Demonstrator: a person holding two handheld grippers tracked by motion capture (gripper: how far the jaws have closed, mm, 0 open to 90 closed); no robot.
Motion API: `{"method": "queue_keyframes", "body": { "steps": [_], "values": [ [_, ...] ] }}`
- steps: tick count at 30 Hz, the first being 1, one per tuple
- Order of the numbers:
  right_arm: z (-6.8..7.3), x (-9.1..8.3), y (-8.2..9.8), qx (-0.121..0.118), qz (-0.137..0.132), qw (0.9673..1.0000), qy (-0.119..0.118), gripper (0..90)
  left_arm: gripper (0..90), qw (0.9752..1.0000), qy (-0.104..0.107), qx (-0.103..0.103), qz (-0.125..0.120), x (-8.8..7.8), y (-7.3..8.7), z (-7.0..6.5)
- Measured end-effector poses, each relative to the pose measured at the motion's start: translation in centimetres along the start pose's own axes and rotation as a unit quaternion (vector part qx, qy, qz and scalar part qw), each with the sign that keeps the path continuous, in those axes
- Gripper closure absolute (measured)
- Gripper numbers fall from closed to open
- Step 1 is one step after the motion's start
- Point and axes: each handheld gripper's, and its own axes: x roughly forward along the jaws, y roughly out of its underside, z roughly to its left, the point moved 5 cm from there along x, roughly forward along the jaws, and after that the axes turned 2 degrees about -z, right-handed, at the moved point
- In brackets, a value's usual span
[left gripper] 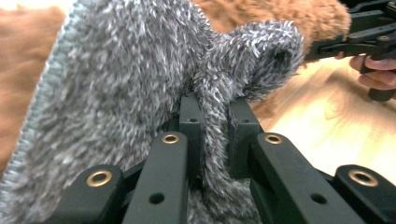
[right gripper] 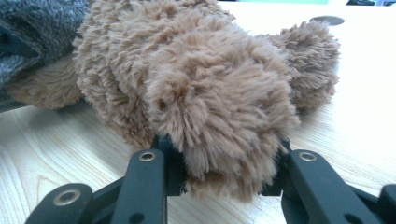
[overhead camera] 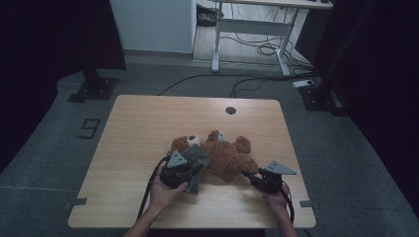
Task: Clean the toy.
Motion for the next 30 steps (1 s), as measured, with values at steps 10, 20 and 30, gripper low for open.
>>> {"method": "queue_keyframes", "body": {
  "steps": [10,20,30],
  "values": [
    [-0.2,0.0,0.1,0.006,0.0,1.0,0.001,62.6,78.9,0.9996,-0.021,-0.018,-0.003,-2.1,0.9,2.5],
    [-0.3,0.1,0.1,0.01,0.0,0.9999,0.0,62.7,78.8,0.9991,-0.003,0.004,-0.041,-2.2,-3.6,0.4],
    [-0.3,0.1,0.1,0.009,0.0,1.0,-0.002,62.7,78.7,0.9979,0.045,0.041,-0.022,2.9,-7.9,-5.2]
  ]
}}
